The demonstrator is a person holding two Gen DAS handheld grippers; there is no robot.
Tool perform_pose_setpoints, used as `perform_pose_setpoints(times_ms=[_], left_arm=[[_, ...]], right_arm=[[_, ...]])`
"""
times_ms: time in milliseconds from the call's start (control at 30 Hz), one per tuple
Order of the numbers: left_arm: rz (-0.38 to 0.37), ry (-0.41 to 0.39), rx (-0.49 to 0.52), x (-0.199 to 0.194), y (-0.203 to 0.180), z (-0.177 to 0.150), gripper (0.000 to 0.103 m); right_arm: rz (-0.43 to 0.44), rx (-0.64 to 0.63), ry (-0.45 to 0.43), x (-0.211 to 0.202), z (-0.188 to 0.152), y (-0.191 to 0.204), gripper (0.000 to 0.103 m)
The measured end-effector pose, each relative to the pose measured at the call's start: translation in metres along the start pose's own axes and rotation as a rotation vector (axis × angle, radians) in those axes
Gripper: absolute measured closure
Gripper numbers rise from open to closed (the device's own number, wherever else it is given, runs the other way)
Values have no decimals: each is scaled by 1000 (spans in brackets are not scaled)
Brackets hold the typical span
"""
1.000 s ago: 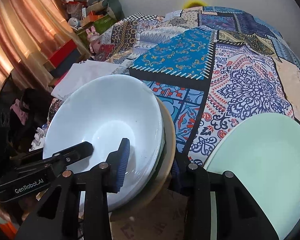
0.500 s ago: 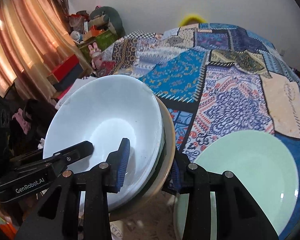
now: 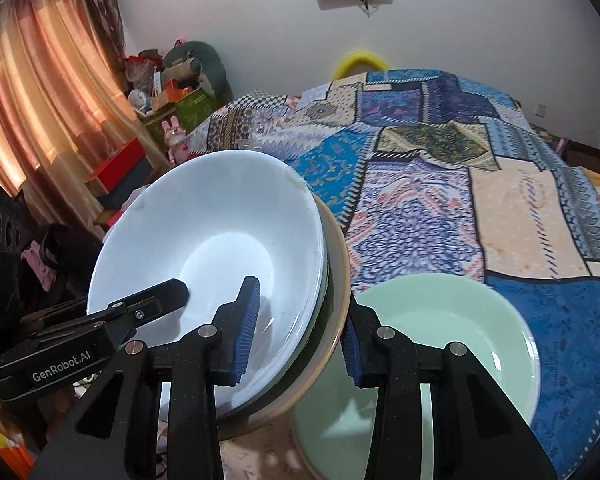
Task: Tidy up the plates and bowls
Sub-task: 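Carry the bowl stack with both tools over the mint green plate stack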
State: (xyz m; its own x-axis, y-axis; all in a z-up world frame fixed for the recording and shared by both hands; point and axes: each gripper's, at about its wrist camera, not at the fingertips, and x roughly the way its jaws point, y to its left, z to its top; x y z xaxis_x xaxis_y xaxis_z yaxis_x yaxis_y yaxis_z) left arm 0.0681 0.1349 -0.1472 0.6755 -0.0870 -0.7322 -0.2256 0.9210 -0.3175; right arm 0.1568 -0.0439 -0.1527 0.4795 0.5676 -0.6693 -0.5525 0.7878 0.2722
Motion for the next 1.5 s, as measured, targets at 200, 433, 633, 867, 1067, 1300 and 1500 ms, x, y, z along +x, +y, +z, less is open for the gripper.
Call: perform_pose_setpoints(times_ms=[200, 433, 633, 867, 1067, 1300, 1500], left_arm=[[-20, 3, 36, 1, -28, 1, 66], [-43, 5, 68, 5, -56, 2, 66], [-56, 18, 110, 11, -84, 0, 66], [-79, 44, 138, 22, -108, -6, 66], [-82, 81, 160, 37, -121, -11, 66], [-75, 130, 165, 58, -125, -17, 66], [-74, 164, 164, 70, -123, -21, 66]], right_arm=[[-19, 28, -25, -18, -4, -19, 69], [-34, 60, -53, -37, -8, -39, 69], [-58, 82, -61, -50, -14, -59, 69], [-85, 107, -48, -57, -22, -77, 69], [-89, 134, -21, -53, -31, -91, 69], [-89, 164, 14, -42, -38, -102, 69], [-86, 180, 40, -35, -43, -106, 69]])
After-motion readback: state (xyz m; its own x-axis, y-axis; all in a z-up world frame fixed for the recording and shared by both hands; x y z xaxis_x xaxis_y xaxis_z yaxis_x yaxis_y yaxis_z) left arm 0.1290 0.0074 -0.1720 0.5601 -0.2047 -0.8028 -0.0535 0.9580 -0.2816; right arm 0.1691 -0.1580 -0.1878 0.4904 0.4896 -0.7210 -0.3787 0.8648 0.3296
